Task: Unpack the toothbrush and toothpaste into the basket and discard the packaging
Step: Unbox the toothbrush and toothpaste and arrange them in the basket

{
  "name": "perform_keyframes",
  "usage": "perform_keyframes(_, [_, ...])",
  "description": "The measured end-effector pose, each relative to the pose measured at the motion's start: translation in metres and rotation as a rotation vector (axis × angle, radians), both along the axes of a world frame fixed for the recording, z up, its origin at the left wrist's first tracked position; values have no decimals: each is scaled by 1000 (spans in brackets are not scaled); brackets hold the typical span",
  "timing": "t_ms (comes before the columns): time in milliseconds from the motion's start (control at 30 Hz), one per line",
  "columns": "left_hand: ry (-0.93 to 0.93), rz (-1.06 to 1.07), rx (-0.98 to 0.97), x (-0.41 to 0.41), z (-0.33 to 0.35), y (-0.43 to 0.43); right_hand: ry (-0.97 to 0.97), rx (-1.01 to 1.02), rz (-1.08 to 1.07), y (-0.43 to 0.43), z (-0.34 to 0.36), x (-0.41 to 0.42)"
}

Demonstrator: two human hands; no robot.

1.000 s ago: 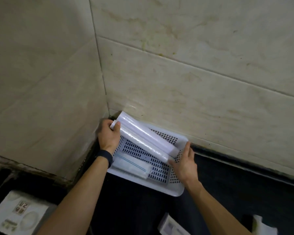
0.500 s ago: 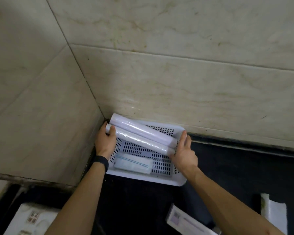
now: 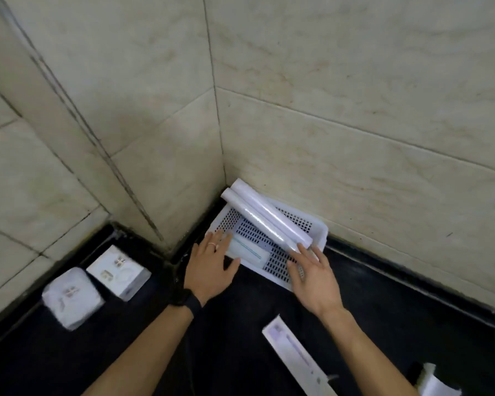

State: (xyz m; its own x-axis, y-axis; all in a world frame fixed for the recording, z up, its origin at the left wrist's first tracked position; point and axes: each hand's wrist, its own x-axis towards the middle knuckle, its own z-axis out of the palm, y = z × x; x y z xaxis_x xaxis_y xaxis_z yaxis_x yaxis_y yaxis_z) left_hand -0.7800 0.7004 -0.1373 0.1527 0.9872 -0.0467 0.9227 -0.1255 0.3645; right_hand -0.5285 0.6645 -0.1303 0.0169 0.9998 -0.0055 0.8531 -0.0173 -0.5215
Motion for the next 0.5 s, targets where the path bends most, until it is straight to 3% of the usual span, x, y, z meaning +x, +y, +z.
perform_keyframes(167, [96, 137, -21, -22, 19, -89, 120, 154, 210, -67, 20, -46])
perform_keyframes(500, [94, 468, -169, -118, 15, -204, 87, -56, 497, -101, 4, -150])
